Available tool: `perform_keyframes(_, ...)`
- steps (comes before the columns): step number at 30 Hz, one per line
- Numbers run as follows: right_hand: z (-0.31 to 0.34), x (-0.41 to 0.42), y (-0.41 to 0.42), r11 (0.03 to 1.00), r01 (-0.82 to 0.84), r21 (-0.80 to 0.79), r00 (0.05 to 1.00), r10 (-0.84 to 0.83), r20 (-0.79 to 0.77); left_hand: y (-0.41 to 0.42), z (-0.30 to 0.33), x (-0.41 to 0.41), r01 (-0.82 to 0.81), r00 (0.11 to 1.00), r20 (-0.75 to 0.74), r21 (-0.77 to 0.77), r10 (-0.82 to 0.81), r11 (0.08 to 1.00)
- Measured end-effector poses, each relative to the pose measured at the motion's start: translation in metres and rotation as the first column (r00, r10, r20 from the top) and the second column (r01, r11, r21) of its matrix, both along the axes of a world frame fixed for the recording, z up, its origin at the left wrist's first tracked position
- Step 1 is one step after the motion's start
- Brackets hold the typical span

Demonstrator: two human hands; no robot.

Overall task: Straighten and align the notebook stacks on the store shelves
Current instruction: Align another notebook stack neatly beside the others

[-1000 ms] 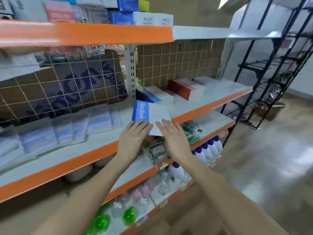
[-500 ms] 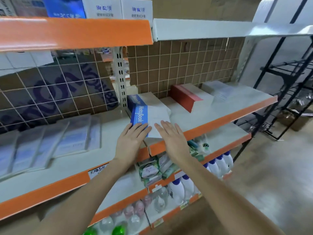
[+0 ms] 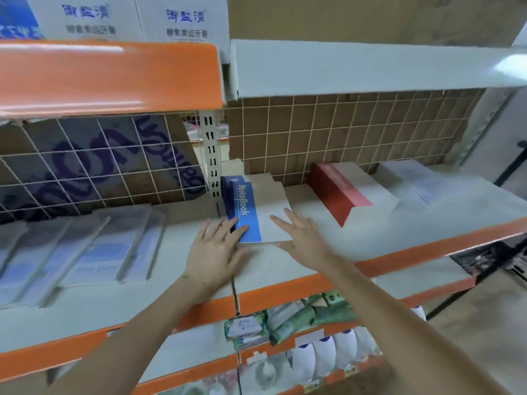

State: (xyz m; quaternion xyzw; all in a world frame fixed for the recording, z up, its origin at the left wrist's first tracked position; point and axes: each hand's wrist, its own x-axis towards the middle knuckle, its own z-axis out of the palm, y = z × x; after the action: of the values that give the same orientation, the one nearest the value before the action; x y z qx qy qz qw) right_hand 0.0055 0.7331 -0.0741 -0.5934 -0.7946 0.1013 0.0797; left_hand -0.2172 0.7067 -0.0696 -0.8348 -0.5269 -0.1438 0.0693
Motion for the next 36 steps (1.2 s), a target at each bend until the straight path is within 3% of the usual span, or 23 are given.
perform_keyframes(5, 0.002, 0.014, 0.030, 0.991, -0.111, -0.076, 0.988, 0.102, -0.114, 0.014, -0.003, 0.010, -0.132, 0.991, 0.015, -0.009, 0.132, 0.991)
perform_keyframes(10, 0.004, 0.027, 0.048, 0.986, -0.133, -0.104, 0.940, 0.092, -0.330, 0.014, 0.003, 0.024, -0.230, 0.972, 0.045, -0.018, 0.231, 0.973)
perform_keyframes(22, 0.003, 0.034, 0.069, 0.974, -0.190, -0.121, 0.848, 0.101, -0.520, 0.019, -0.014, 0.032, -0.272, 0.942, 0.198, -0.025, 0.271, 0.962)
perform_keyframes(32, 0.005, 0.035, 0.079, 0.971, -0.217, -0.096, 0.922, 0.171, -0.348, 0.019, -0.012, 0.034, -0.325, 0.899, 0.254, -0.159, 0.357, 0.932)
perform_keyframes(36, 0.009, 0.032, 0.078, 0.967, -0.253, -0.020, 0.967, 0.252, -0.031, 0.009, -0.019, 0.029, -0.371, 0.919, 0.058, -0.210, 0.390, 0.905)
